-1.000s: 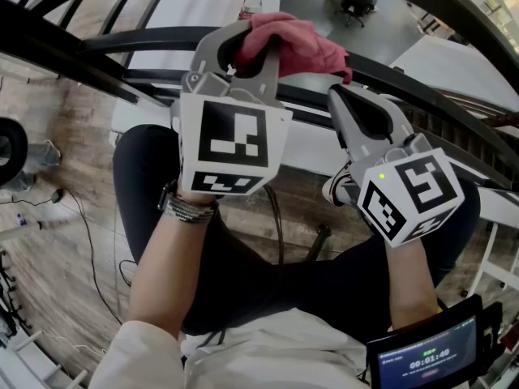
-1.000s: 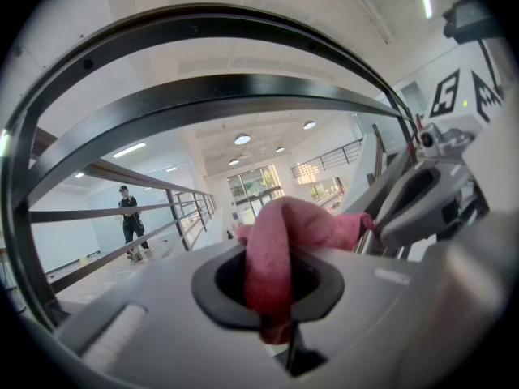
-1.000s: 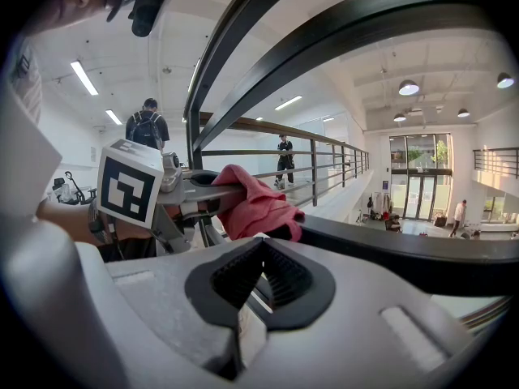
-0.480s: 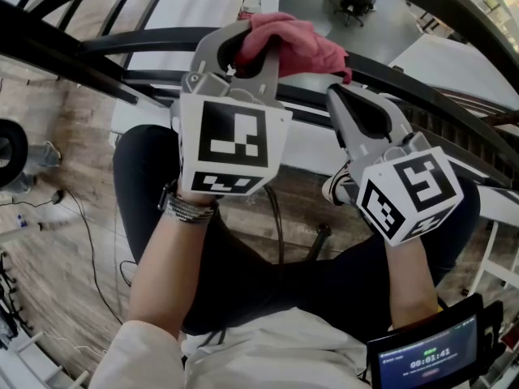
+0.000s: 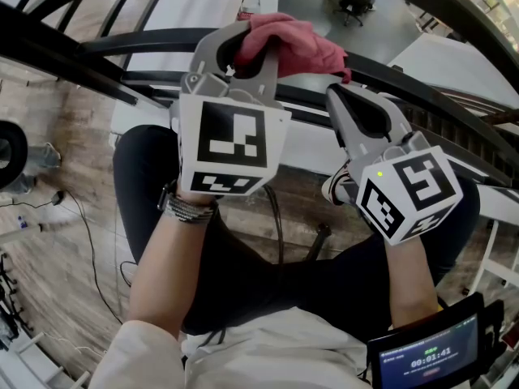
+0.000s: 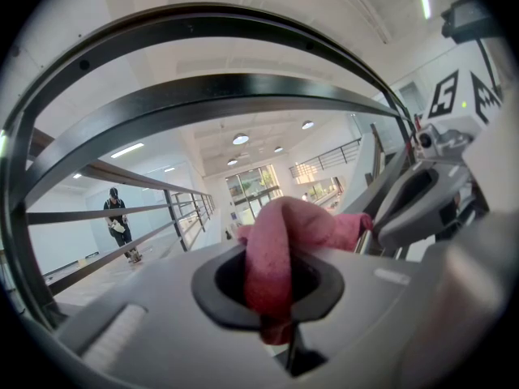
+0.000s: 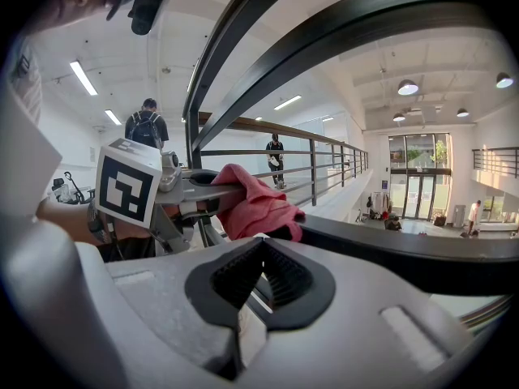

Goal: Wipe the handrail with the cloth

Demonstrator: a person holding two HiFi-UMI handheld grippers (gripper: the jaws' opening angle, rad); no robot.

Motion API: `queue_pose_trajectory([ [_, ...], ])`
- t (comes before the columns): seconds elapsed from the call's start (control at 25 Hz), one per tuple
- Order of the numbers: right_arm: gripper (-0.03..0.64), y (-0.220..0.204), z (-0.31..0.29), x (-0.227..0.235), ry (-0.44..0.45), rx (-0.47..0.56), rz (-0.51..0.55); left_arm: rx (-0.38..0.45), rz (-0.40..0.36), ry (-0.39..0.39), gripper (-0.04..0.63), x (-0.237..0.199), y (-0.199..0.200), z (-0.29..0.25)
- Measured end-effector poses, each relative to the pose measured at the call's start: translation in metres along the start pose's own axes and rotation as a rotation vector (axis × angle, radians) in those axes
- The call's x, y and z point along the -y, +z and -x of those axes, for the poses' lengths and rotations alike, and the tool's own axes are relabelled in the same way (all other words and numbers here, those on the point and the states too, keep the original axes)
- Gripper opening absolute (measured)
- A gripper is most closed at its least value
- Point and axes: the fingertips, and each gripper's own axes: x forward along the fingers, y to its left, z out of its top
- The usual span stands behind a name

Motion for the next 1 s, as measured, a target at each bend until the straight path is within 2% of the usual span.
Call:
queue_pose_trajectory([
  [1.0,0.002,0.0004,-0.0004,0.0052,-0.01,-0.002,-0.005,0.0,-0.013,-0.018,0.028,0.0045,0.0033,-0.004],
])
